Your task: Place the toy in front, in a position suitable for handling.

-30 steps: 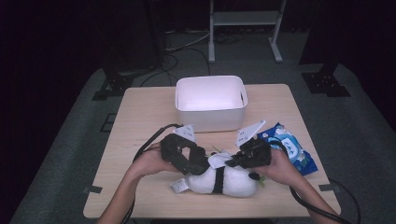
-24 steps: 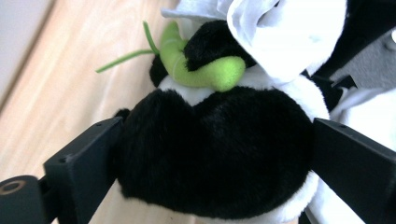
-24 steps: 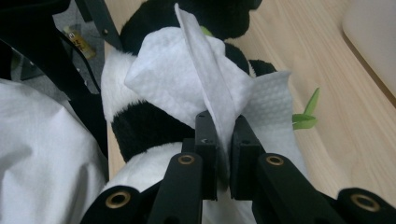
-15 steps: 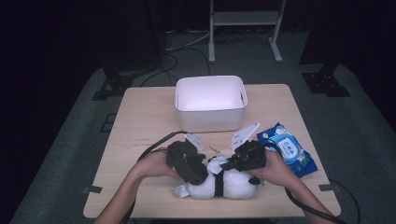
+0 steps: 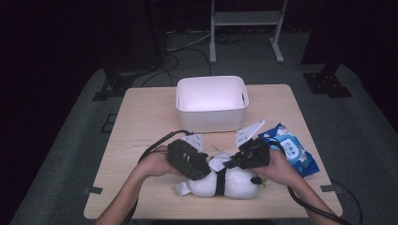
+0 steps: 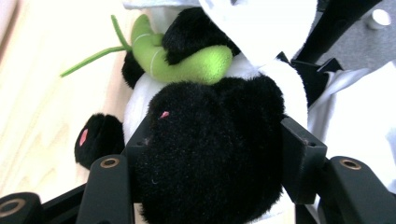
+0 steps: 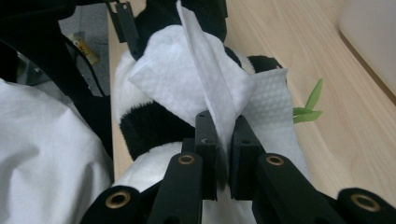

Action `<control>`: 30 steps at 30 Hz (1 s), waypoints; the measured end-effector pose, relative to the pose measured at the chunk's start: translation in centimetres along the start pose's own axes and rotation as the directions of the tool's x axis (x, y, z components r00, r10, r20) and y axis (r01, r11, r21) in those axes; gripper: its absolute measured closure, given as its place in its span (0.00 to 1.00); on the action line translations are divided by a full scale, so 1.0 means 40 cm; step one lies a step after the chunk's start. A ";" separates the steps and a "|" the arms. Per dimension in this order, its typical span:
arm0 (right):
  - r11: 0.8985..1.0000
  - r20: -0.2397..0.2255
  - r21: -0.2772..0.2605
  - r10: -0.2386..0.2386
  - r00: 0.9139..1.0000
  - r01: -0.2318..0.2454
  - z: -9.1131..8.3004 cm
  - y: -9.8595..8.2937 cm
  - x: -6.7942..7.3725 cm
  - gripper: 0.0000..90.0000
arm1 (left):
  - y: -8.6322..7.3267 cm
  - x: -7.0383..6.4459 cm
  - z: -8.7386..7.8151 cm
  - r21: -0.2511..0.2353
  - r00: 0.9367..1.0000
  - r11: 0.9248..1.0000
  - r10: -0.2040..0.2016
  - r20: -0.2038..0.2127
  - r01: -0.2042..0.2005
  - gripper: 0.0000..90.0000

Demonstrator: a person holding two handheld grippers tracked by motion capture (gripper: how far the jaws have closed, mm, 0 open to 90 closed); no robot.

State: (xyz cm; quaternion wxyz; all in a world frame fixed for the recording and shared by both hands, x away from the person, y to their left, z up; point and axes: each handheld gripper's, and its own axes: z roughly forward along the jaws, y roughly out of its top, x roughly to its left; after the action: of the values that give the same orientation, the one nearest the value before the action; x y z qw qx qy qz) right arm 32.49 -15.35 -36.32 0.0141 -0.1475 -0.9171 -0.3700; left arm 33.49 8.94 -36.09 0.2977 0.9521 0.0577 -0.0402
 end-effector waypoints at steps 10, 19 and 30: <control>1.000 0.013 0.010 0.004 1.000 -0.005 -0.022 0.008 -0.002 0.92 | -0.001 0.014 -0.012 0.006 0.998 0.999 -0.040 -0.040 0.040 0.46; 1.000 0.034 0.022 -0.015 0.999 0.014 -0.025 0.030 -0.007 0.92 | -0.040 0.037 -0.039 -0.007 0.989 0.996 -0.084 -0.124 0.084 0.47; 0.998 0.030 0.055 0.038 0.999 -0.039 -0.036 -0.019 -0.027 0.93 | -0.049 0.058 -0.047 -0.014 0.977 0.999 -0.048 -0.208 0.047 0.46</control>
State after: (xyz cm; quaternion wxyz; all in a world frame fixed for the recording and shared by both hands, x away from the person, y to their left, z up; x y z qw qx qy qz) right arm 33.18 -17.13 -35.93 0.0121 -0.1700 -0.9242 -0.3417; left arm 35.60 11.82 -35.91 0.2933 0.9480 0.1115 0.0530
